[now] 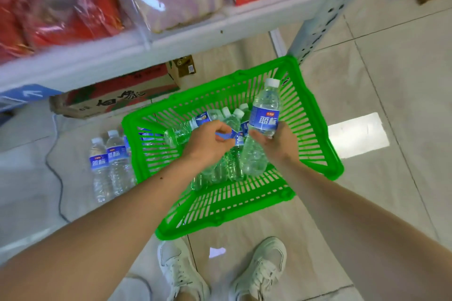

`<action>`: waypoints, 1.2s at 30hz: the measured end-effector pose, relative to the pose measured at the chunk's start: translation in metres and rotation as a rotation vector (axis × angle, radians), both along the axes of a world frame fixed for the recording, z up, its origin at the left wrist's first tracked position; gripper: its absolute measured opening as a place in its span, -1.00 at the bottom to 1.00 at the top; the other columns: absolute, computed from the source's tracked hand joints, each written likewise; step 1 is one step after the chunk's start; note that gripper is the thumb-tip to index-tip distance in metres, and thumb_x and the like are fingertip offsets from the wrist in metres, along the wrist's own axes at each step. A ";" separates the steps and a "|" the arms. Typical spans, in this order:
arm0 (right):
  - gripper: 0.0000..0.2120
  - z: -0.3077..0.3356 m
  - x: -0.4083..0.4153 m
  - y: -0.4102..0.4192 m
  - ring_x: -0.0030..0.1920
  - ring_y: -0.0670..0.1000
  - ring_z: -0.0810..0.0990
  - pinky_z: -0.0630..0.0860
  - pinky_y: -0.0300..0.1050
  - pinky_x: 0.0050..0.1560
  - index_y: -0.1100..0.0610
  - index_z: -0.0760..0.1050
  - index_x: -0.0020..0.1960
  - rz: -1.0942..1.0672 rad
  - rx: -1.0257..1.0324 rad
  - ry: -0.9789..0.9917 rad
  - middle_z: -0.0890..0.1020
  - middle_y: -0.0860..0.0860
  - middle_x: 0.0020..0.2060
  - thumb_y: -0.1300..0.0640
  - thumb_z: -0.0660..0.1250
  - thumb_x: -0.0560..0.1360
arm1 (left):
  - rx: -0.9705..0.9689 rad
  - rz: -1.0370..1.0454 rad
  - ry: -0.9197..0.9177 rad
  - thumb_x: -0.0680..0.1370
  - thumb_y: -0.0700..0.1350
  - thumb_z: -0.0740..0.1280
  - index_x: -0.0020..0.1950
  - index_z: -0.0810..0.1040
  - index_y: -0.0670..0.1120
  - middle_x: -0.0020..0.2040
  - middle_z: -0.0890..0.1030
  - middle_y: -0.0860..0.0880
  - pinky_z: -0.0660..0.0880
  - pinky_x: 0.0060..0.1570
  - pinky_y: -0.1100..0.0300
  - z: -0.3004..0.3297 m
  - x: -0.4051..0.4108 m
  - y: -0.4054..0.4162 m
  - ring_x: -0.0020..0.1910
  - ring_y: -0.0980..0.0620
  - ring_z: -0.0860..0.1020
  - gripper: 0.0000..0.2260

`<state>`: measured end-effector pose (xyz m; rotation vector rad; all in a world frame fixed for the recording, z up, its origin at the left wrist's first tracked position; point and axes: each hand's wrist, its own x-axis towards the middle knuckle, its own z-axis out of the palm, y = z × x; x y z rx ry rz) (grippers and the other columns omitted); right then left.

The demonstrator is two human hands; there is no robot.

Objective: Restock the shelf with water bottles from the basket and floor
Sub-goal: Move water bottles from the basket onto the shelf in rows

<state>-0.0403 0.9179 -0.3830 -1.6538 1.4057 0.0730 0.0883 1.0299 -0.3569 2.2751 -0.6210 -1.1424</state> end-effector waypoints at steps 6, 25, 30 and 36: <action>-0.47 0.144 -0.002 -0.004 0.01 0.12 0.62 0.43 -0.13 -0.11 0.16 0.47 0.12 0.108 -0.166 -0.079 0.66 0.08 0.00 -0.13 0.52 0.32 | -0.038 -0.093 0.023 0.38 -0.16 0.51 0.09 0.57 -0.12 0.03 0.63 -0.07 0.49 0.01 0.17 0.123 -0.005 -0.001 -0.08 -0.05 0.63 -0.69; -0.37 0.616 -0.001 0.026 -0.16 0.04 0.64 0.51 -0.08 -0.20 0.07 0.52 0.06 0.252 -0.535 -0.304 0.68 -0.03 -0.15 -0.34 0.49 0.19 | -0.243 -0.369 -0.212 0.41 -0.12 0.49 0.16 0.54 -0.14 0.09 0.63 -0.06 0.55 -0.03 0.22 0.601 0.020 0.019 -0.03 0.01 0.60 -0.64; -0.41 0.702 0.010 0.034 -0.20 -0.06 0.57 0.33 -0.21 -0.28 0.06 0.54 0.06 0.280 -0.609 -0.378 0.69 -0.03 -0.10 -0.33 0.48 0.22 | -0.287 -0.410 -0.290 0.42 -0.16 0.47 0.19 0.55 -0.14 0.11 0.61 -0.07 0.52 -0.01 0.20 0.688 0.031 0.037 0.02 0.02 0.59 -0.65; -0.39 0.768 0.039 0.042 -0.23 -0.13 0.55 0.26 -0.46 -0.34 0.08 0.54 0.11 0.362 -0.661 -0.462 0.68 -0.06 -0.07 -0.30 0.49 0.24 | -0.319 -0.384 -0.342 0.40 -0.06 0.50 0.29 0.45 -0.08 0.18 0.56 0.02 0.55 0.12 0.07 0.757 0.058 0.054 0.06 0.06 0.59 -0.50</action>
